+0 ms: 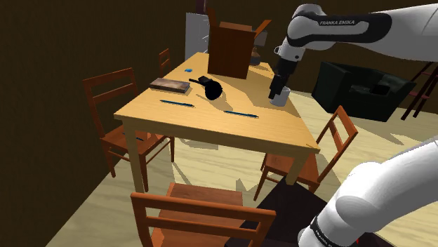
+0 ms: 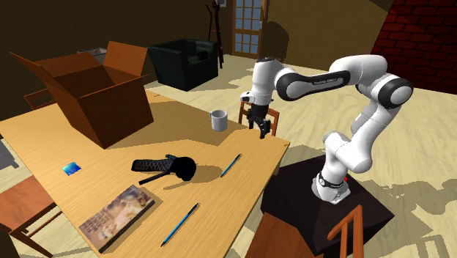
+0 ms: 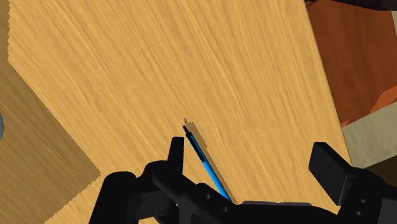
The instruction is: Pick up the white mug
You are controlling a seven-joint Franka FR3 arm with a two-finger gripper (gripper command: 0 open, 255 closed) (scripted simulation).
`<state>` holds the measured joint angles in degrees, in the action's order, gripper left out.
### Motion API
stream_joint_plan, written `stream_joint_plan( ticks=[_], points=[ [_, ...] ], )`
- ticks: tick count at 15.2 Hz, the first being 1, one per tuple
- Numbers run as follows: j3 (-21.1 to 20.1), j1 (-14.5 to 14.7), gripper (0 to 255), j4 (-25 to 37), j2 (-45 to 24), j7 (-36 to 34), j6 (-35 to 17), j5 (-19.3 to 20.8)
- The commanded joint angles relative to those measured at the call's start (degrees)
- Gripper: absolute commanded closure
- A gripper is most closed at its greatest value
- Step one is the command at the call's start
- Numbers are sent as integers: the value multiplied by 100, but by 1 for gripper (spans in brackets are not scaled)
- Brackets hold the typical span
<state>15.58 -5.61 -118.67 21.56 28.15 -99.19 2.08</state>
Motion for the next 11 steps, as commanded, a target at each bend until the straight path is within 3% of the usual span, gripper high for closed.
stream_joint_plan(
  ticks=[1,11],
  points=[
    [185,-55,0,234,-315,247,-55,20],
    [968,-418,0,1967,-2255,1485,-64,-359]
  ],
)
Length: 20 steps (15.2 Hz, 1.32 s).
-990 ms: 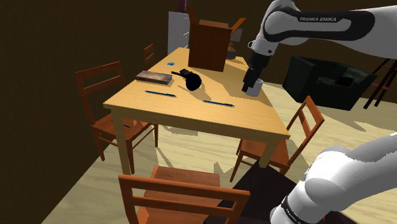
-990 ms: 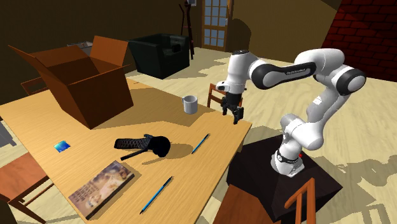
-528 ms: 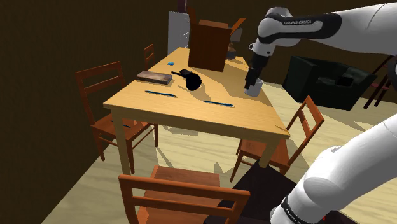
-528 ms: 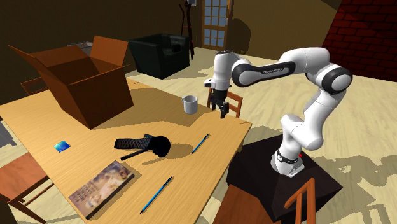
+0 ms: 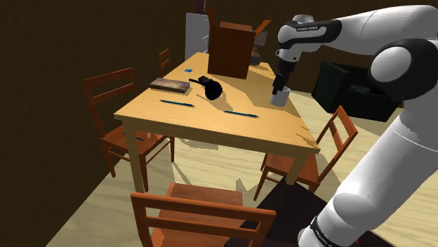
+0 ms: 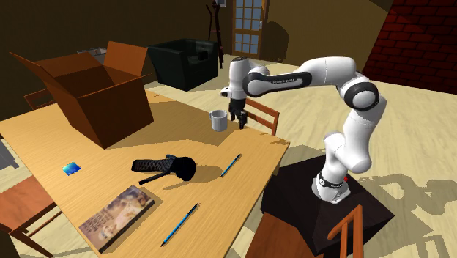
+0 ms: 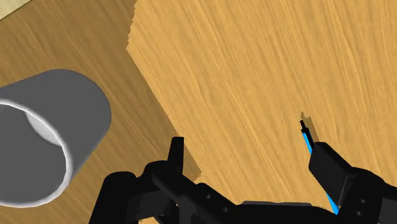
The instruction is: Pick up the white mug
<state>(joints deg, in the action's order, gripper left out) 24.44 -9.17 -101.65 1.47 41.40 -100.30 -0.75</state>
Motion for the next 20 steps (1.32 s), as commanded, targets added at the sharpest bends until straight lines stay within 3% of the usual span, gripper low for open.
stream_joint_plan(
  ticks=[1,10,19,20],
  points=[
    [141,-125,0,486,-468,285,75,-152],
    [361,-1013,0,2892,-2537,1181,653,-915],
    [346,-921,0,2201,-2469,1190,32,-892],
    [347,-922,255,2191,-2466,1194,25,-891]
  ],
)
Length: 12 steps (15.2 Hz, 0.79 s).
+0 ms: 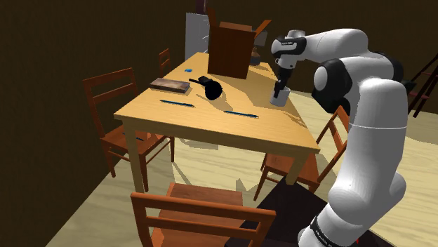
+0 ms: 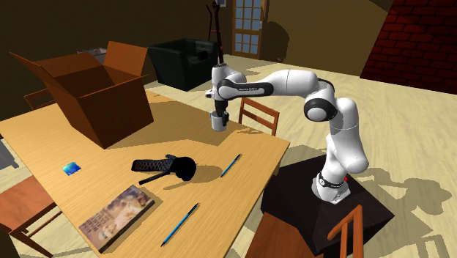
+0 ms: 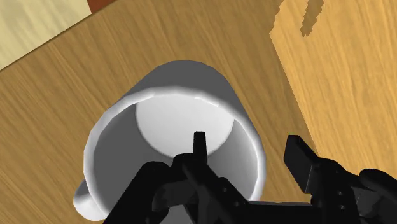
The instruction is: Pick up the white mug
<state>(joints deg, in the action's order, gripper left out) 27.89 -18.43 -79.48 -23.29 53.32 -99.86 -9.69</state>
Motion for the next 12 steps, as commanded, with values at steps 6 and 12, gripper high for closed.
stream_joint_plan(
  ticks=[6,12],
  points=[
    [0,5,255,-27,7,-1,-22,2],
    [6,-26,255,238,-7,-8,227,0]
  ],
)
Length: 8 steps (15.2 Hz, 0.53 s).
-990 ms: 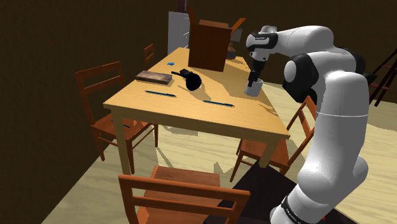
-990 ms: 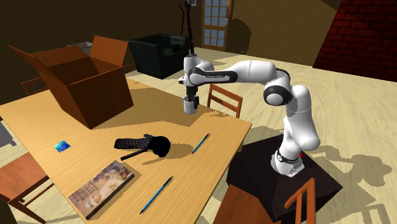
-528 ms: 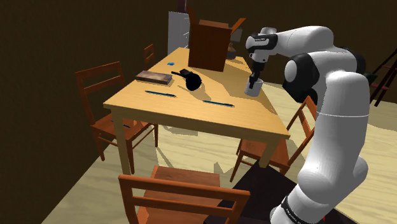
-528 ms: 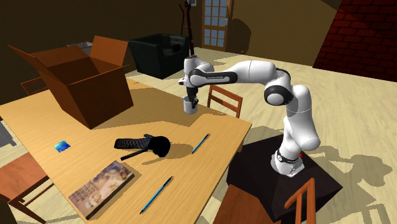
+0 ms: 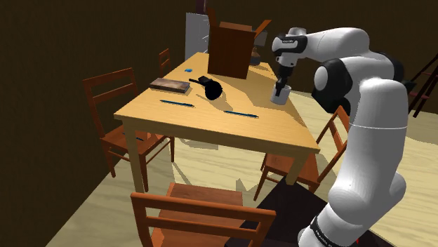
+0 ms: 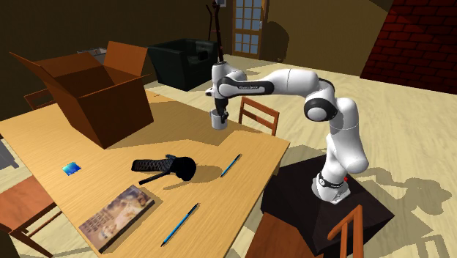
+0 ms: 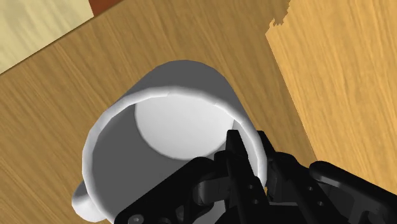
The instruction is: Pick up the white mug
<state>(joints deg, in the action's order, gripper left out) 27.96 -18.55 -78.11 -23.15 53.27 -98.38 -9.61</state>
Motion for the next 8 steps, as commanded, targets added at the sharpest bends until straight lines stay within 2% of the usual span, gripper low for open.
stream_joint_plan(
  ticks=[1,8],
  points=[
    [1,-27,255,191,-29,-3,160,-10],
    [6,-142,255,912,-145,-6,765,-55]
  ],
)
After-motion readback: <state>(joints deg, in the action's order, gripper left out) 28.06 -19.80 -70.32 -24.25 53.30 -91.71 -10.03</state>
